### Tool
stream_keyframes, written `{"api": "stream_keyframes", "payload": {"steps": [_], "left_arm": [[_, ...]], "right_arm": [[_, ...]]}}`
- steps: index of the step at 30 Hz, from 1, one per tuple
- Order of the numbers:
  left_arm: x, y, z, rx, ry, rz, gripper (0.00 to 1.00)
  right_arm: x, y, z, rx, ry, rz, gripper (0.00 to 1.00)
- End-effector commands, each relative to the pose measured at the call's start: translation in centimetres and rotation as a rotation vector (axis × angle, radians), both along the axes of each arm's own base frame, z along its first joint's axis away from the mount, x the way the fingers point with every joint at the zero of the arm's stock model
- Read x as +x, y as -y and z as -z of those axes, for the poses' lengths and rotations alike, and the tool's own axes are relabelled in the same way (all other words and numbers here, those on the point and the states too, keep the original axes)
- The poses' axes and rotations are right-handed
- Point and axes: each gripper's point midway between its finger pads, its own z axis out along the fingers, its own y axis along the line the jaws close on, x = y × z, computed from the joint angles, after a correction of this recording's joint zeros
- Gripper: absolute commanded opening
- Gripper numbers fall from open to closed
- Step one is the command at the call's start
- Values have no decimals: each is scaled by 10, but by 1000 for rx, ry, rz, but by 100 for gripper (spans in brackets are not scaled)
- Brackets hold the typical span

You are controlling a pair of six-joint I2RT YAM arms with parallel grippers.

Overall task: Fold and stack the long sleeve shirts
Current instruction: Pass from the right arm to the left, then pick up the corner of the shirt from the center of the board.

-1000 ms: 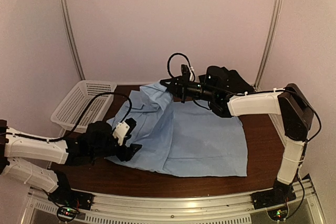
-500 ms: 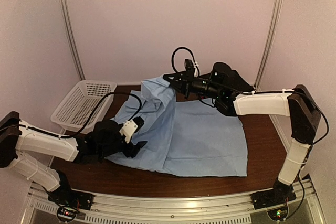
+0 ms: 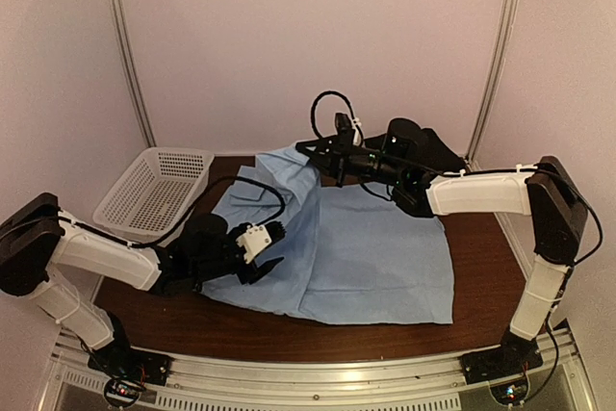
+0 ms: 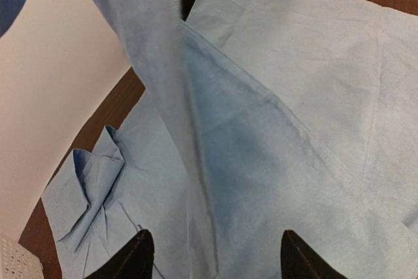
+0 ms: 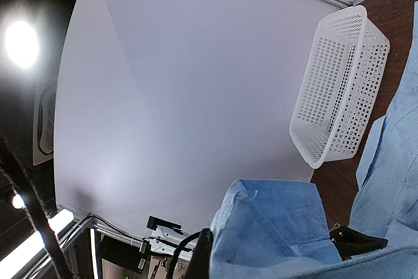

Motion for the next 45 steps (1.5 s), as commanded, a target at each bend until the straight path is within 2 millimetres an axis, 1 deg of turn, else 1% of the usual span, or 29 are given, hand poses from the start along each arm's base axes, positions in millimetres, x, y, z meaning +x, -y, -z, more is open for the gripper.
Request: {"api": "stream_keyframes", "payload": {"steps": [1, 2, 3, 5, 7, 9, 10, 13, 15, 17, 18, 19, 20, 21, 23, 25, 26, 27, 29, 32, 35, 36, 37, 38, 39, 41, 45], "left_arm": [[18, 22, -21, -38, 60, 61, 61], [21, 25, -20, -39, 58, 65, 55], [24, 26, -21, -44, 56, 60, 45], [28, 28, -22, -54, 57, 57, 31], [29, 28, -22, -60, 47, 59, 17], [25, 31, -21, -65, 19, 85, 2], [23, 31, -21, -68, 4, 89, 0], [16, 24, -23, -69, -46, 84, 0], [13, 13, -27, -84, -71, 58, 0], [17, -3, -33, -119, -104, -9, 0], [22, -11, -36, -139, -127, -46, 0], [27, -19, -39, -161, -145, -79, 0], [33, -26, -44, -185, -160, -111, 0], [42, -35, -47, -208, -173, -145, 0], [54, -45, -51, -234, -199, -187, 0], [69, -53, -51, -240, -226, -231, 0], [76, -57, -50, -250, -247, -257, 0], [83, -58, -48, -251, -264, -272, 0], [96, -62, -41, -246, -298, -304, 0], [113, -59, -37, -235, -346, -326, 0], [125, -52, -32, -207, -388, -329, 0], [131, -48, -35, -205, -394, -325, 0], [134, -46, -33, -195, -407, -325, 0], [136, -44, -31, -186, -421, -323, 0], [137, -41, -29, -181, -434, -316, 0], [137, -38, -29, -184, -449, -306, 0], [136, -35, -35, -197, -453, -290, 0]], "right_arm": [[-15, 6, -29, 52, 52, -17, 0], [-16, 6, -28, 50, 51, -17, 0], [-15, 6, -27, 47, 49, -17, 0], [-15, 6, -25, 45, 46, -17, 0], [-15, 5, -22, 41, 42, -17, 0], [-13, 4, -19, 37, 39, -14, 0], [-10, 4, -17, 34, 36, -10, 0], [2, -1, -6, 19, 23, 5, 0], [14, -3, 1, 14, 13, 19, 0], [32, -5, 9, 6, 4, 36, 0], [39, -7, 14, 3, -1, 38, 3], [46, -9, 16, 1, 1, 34, 10], [52, -11, 18, -1, 4, 31, 25], [55, -10, 23, -10, 11, 31, 37], [59, -3, 40, -66, 3, 45, 54], [58, 15, 62, -157, 17, 81, 68], [55, 29, 65, -192, 31, 107, 73], [50, 42, 79, -240, 30, 126, 77], [34, 67, 92, -324, 60, 146, 79], [-2, 93, 116, -522, 134, 140, 80], [-43, 114, 127, -757, 245, 135, 79], [-54, 123, 130, -835, 277, 138, 80], [-67, 133, 139, -930, 290, 127, 79], [-76, 142, 144, -993, 310, 119, 80], [-85, 148, 148, -1039, 320, 104, 80], [-105, 153, 159, -1108, 339, 48, 80], [-128, 159, 185, -1270, 355, -26, 80]]}}
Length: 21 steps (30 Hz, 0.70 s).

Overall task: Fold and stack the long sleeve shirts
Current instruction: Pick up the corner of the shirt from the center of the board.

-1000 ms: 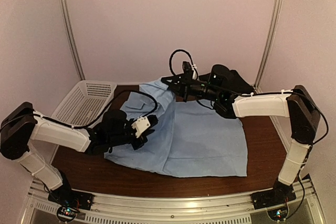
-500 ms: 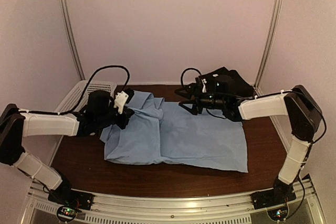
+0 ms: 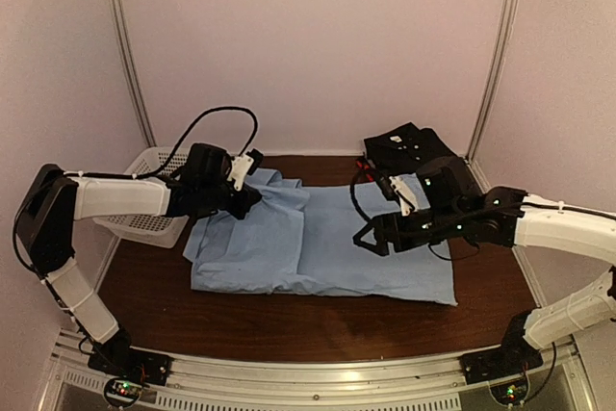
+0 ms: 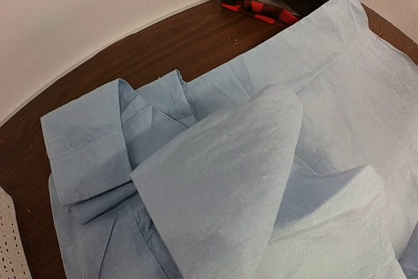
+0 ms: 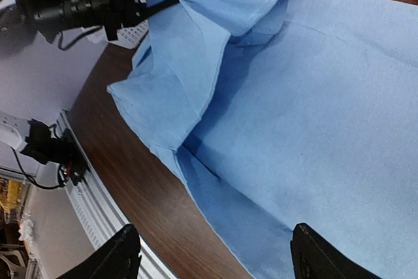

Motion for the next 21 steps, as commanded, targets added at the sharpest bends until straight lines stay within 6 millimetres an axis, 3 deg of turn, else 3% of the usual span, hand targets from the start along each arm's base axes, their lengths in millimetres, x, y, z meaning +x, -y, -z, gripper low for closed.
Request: {"api": "stream_keyframes", "payload": {"steps": [1, 6, 10, 13, 21], "left_arm": [[2, 4, -12, -33, -8, 14, 0], [-1, 2, -7, -21, -35, 10, 0], [-1, -1, -6, -11, -36, -2, 0], [-1, -1, -6, -11, -36, -2, 0], [0, -1, -8, -8, -39, -3, 0]], "right_arm": [[-26, 41, 78, -417, -48, -13, 80], [-40, 49, 106, -572, -89, -54, 80], [-60, 45, 115, -632, -86, -132, 80], [-66, 54, 127, -724, -88, -148, 80], [-64, 66, 141, -890, -55, -160, 69]]}}
